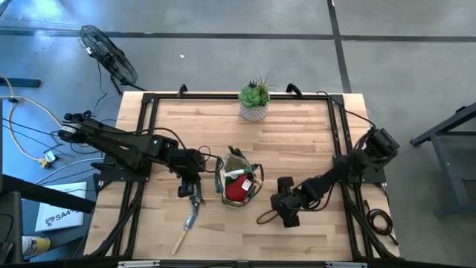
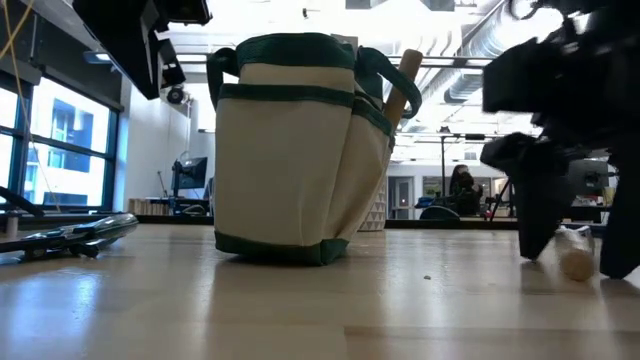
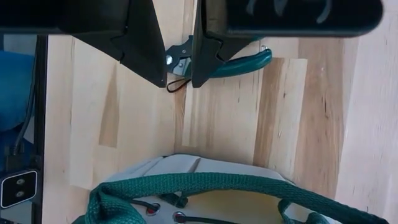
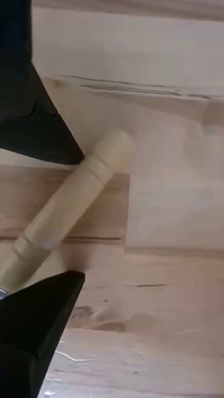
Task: Pick & Place Garden tools in Gardening bag
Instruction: Put the hand rake into the gardening bag
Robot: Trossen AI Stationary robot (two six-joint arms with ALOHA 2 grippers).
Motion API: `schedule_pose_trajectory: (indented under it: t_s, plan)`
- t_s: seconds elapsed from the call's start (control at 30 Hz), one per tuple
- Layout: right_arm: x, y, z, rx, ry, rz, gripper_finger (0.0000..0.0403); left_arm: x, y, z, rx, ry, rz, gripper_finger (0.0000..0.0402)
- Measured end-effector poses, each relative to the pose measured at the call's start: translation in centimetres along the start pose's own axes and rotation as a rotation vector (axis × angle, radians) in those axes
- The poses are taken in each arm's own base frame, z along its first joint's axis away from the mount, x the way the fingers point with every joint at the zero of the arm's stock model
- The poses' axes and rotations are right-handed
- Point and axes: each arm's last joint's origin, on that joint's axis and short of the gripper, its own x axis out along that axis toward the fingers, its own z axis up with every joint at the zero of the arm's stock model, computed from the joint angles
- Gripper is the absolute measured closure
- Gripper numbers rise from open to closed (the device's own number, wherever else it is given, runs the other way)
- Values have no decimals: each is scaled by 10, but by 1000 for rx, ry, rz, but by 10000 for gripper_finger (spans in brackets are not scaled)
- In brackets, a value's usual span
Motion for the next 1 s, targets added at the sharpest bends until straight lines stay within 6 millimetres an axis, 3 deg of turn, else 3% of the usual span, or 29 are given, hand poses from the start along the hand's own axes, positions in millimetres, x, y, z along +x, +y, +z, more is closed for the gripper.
schedule_pose_trajectory:
  t_s: [0.2,0.43,0.73,0.87,1.0]
  plan:
    - [12,-9,0,93,69,7,186,0,0,0,0,0,0,329]
    - [12,-12,1,172,66,4,354,0,0,0,-9,4,-3,329]
    - [8,-8,1,225,21,-18,351,0,-2,-1,-31,4,-11,329]
    - [-8,3,3,246,-6,13,351,1,-11,-2,12,-12,-43,329]
    - [-38,23,15,239,-112,75,351,2,-23,-1,60,-56,-90,329]
